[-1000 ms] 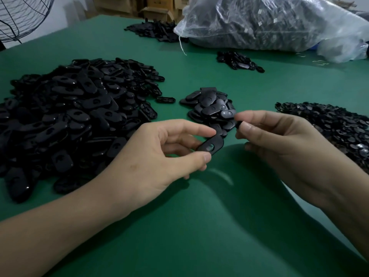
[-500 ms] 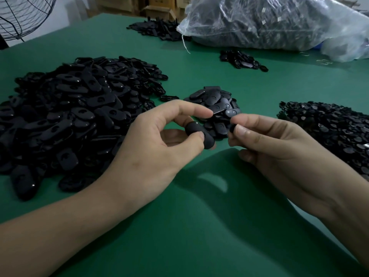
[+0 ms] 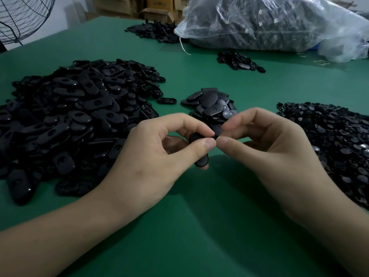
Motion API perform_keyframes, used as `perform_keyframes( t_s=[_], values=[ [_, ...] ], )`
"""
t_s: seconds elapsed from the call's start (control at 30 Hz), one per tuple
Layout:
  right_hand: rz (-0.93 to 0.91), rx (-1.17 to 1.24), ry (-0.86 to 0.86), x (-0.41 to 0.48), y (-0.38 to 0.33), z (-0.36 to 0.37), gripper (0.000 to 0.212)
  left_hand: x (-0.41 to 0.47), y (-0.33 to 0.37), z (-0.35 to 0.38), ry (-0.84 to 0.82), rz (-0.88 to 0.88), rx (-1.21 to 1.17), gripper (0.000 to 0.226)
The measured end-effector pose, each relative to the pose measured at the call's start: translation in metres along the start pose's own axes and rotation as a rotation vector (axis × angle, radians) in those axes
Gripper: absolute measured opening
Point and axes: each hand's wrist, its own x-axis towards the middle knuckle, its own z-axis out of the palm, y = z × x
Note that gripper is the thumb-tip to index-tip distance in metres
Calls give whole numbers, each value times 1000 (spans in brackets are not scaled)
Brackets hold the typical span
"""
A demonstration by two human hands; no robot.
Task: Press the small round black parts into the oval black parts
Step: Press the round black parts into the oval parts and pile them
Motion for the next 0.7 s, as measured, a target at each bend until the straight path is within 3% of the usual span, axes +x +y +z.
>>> perform_keyframes(
  t_s=[0.13,0.3,0.43,0.7],
  values=[
    [-121,-170,18,-1,-2,-1,20,0,1,-1,-4,18,-8,7],
    [89,170,-58,2,-3,-3,17,3,1,-3,-1,49,-28,6],
    [175,104,-154,3,3,-6,20,4,1,-4,-17,78,-62,5],
    [163,179,-256,5,4,-8,16,3,0,-4,-29,172,14,6]
  ],
)
